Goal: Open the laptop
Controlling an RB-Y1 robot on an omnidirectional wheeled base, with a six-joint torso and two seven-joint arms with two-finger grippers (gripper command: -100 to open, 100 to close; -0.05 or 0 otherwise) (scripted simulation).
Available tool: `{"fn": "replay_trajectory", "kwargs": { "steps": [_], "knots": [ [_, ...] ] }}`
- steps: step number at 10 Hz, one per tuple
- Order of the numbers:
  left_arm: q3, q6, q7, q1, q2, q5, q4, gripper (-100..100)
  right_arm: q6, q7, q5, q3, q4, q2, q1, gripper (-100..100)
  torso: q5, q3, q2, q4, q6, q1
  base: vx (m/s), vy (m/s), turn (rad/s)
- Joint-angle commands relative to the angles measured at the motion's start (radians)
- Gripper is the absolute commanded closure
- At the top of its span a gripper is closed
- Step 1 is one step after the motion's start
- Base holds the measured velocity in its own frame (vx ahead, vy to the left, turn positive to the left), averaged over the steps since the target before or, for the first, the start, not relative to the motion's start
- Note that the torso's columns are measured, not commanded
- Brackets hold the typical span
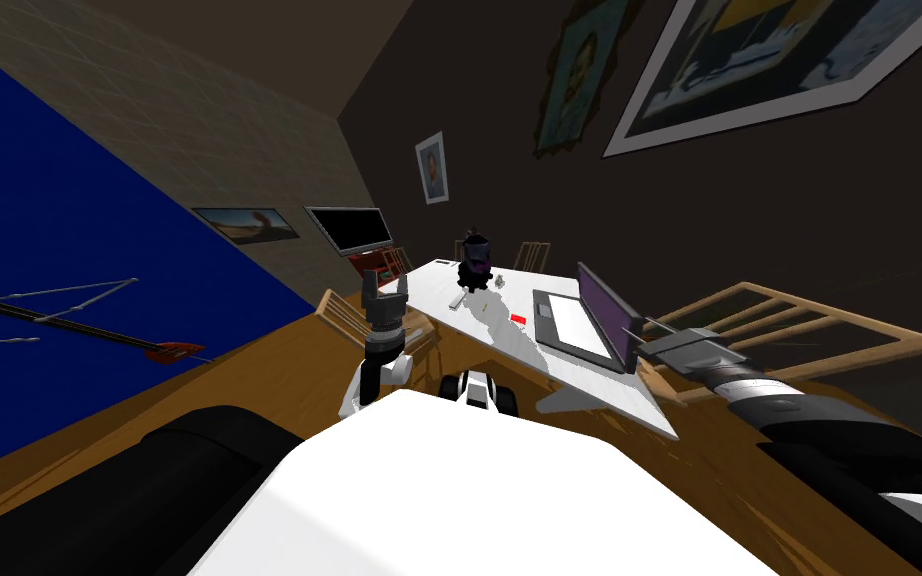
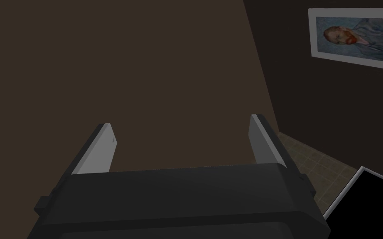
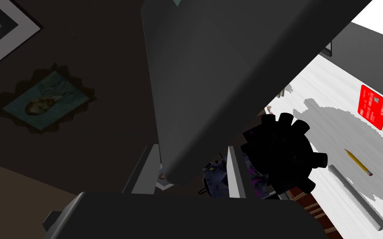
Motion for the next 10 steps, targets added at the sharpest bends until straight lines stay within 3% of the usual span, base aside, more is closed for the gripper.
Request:
{"fn": "replay_trajectory", "kwargs": {
  "steps": [1,8,9,10],
  "knots": [
    [0.000,0.000,0.000,0.000,0.000,0.000,0.000,0,0.012,0.058,0.061,0.016,0.018,-0.009,0.024,100,0.000,0.000,-0.001,-0.001,0.001,0.003,0.076,0.145,-0.007],
    [0.000,0.000,0.000,0.000,0.000,0.000,0.000,0,0.039,0.193,0.204,0.052,0.059,-0.031,0.081,100,0.001,-0.002,-0.003,-0.001,-0.001,0.005,0.053,0.114,0.000],
    [0.000,0.000,0.000,0.000,0.000,0.000,0.000,0,0.038,0.177,0.189,0.053,0.060,-0.033,0.073,100,0.001,-0.002,-0.003,-0.001,-0.001,0.005,0.024,0.050,-0.003],
    [0.000,0.000,0.000,0.000,0.000,0.000,0.000,0,0.062,0.227,0.240,0.090,0.099,-0.022,0.068,100,0.001,-0.001,-0.001,0.000,0.000,0.002,0.014,0.064,0.117]
  ]
}}
